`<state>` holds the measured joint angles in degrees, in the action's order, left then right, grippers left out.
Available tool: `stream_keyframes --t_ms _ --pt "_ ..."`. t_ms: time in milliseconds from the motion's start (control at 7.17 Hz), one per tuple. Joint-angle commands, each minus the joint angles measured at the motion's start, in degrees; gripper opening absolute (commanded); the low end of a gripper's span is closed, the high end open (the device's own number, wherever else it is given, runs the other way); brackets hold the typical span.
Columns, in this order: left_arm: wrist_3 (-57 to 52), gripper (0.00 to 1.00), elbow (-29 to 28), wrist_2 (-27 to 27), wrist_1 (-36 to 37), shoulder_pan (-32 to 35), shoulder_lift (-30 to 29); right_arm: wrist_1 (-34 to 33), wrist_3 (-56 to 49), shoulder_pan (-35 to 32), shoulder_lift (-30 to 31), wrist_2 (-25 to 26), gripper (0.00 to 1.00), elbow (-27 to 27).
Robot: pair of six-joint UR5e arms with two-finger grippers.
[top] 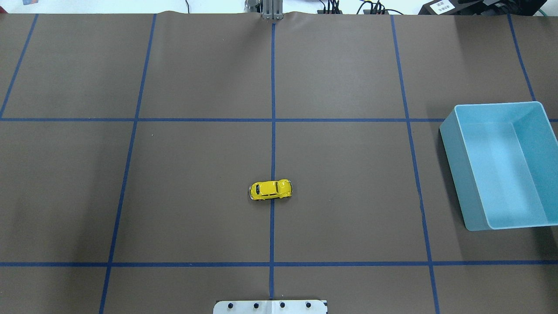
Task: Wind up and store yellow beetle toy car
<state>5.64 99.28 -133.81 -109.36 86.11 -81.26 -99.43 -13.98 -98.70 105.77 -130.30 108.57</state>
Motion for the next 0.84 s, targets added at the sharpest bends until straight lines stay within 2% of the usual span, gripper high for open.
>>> stream_keyframes --t_ms 0,418,697 --pt "-0.1 1.0 -0.1 0.8 0.5 0.1 -0.3 -0.1 -0.8 0.1 0.0 0.0 1.0 -0.2" --pt "0.2 1.0 -0.5 0.8 1.4 0.1 -0.7 -0.1 -1.9 0.0 1.4 0.0 1.0 -0.2" --pt "5.6 1.0 -2.3 0.5 1.5 0.1 -1.0 -0.1 -2.5 0.0 2.2 0.0 1.0 -0.1"
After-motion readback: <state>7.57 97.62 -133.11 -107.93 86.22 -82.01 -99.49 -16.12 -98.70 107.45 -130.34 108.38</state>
